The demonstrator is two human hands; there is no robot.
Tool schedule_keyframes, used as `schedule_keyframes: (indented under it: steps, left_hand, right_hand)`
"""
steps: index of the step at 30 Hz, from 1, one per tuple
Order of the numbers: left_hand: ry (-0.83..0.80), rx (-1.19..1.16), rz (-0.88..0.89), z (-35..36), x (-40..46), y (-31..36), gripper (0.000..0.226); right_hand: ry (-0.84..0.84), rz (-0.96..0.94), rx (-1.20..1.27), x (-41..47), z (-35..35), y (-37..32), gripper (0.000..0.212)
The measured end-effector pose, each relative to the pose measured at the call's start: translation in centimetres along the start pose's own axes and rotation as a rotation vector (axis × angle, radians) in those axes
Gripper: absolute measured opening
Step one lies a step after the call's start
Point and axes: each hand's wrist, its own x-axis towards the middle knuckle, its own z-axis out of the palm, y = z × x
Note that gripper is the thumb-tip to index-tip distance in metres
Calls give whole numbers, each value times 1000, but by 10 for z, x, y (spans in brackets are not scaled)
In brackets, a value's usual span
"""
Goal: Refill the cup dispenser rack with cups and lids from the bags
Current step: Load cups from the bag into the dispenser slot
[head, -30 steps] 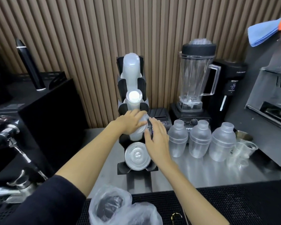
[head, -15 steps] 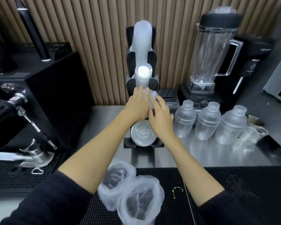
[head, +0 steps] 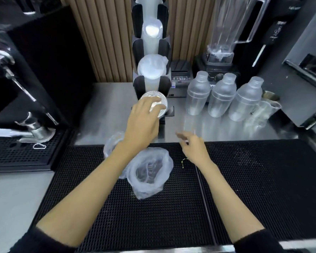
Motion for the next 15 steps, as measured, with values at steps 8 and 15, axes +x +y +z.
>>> schedule_keyframes:
  steps: [8, 15]
  left_hand:
    - [-482, 116, -229, 21, -82, -3, 32]
    - [-759, 64, -524, 18, -100, -9, 45]
  right_hand:
    - [-93, 53, -295, -24, 23, 39, 20]
    - [-6, 17, -253, -30, 18, 31, 11]
